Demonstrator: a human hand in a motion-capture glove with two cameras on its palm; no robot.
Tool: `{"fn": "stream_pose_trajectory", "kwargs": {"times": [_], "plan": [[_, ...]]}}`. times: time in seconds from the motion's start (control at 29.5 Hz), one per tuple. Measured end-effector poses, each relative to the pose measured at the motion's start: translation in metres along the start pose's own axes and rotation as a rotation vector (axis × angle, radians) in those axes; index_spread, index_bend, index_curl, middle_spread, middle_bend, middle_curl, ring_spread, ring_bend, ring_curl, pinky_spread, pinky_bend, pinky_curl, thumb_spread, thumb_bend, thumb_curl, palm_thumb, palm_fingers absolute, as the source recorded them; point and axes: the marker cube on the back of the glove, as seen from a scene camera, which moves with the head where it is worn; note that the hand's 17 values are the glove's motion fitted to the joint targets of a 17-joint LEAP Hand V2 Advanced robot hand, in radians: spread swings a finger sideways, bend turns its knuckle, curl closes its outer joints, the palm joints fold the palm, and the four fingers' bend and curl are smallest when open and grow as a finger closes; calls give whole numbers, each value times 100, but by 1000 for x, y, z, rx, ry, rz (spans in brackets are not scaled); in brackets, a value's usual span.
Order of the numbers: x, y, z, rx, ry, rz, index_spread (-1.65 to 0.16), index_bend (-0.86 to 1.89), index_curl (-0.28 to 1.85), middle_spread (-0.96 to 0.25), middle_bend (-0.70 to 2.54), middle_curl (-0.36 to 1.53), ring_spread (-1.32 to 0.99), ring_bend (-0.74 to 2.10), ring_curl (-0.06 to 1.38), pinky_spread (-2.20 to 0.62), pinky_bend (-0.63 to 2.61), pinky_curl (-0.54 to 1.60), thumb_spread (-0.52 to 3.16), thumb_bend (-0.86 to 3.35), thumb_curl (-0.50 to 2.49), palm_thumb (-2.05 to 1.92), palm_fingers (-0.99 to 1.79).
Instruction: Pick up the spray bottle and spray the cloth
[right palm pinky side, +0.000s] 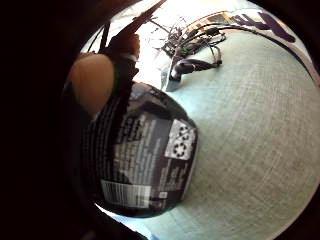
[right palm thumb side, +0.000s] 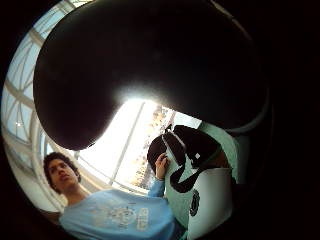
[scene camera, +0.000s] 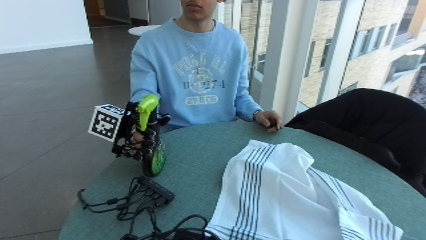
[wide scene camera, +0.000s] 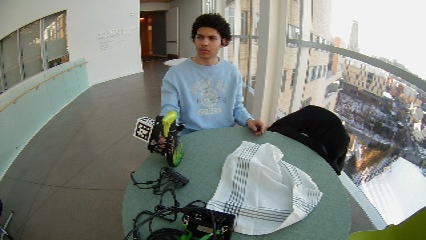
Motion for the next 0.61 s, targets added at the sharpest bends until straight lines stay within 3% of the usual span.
{"fn": "stream_pose_trajectory", "kwargs": {"times": [0.14, 0.41, 0.61], "plan": [[-1, -6, 3, 29, 1, 2, -29, 24, 32, -9, 38, 44, -7, 39, 34, 23, 7, 25, 101, 0, 31, 69, 99], [-4, -10, 0, 7, 17, -11, -27, 22, 38, -10, 39, 46, -9, 44, 38, 22, 11, 23, 96, 6, 40, 89, 103], [-26, -15, 6, -121, -5, -39, -24, 22, 41, -10, 38, 46, -10, 46, 39, 21, 13, 22, 87, 3, 44, 93, 111]]}}
